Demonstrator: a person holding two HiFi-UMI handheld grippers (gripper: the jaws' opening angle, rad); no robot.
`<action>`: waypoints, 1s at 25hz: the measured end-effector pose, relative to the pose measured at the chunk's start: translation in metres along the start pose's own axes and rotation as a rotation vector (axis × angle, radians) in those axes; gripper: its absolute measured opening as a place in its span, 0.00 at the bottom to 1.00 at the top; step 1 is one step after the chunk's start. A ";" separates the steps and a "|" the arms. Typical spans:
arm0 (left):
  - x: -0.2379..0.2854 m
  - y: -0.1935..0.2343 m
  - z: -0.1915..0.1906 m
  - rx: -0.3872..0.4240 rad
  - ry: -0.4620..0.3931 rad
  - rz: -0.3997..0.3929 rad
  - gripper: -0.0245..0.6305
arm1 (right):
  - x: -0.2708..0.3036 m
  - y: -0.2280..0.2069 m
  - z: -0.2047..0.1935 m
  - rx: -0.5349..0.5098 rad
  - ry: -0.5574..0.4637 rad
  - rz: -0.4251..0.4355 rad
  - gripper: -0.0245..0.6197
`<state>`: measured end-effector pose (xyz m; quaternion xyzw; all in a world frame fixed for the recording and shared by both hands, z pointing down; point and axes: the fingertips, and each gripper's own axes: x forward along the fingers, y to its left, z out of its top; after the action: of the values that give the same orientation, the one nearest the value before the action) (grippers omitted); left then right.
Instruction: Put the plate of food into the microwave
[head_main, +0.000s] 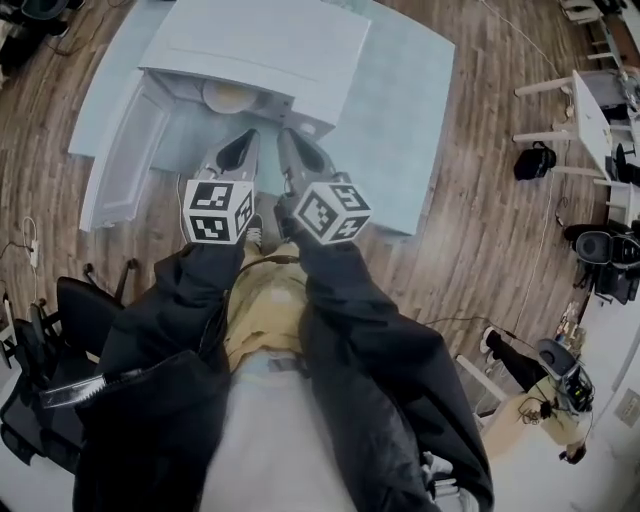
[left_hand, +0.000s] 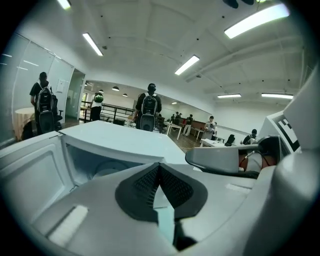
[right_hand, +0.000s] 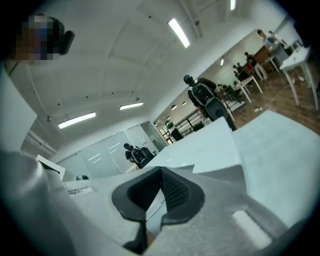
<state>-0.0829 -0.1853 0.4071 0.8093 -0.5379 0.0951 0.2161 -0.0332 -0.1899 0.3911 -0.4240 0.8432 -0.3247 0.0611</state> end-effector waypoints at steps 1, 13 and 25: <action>0.001 -0.005 0.007 0.011 -0.014 -0.010 0.03 | -0.004 0.002 0.008 -0.041 -0.012 -0.006 0.03; -0.004 -0.048 0.066 0.152 -0.153 -0.052 0.03 | -0.045 0.004 0.076 -0.360 -0.150 -0.122 0.03; -0.003 -0.078 0.097 0.268 -0.229 -0.077 0.03 | -0.065 0.017 0.119 -0.555 -0.268 -0.191 0.03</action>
<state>-0.0205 -0.2008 0.3004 0.8563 -0.5103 0.0646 0.0471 0.0415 -0.1927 0.2768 -0.5407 0.8405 -0.0276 0.0229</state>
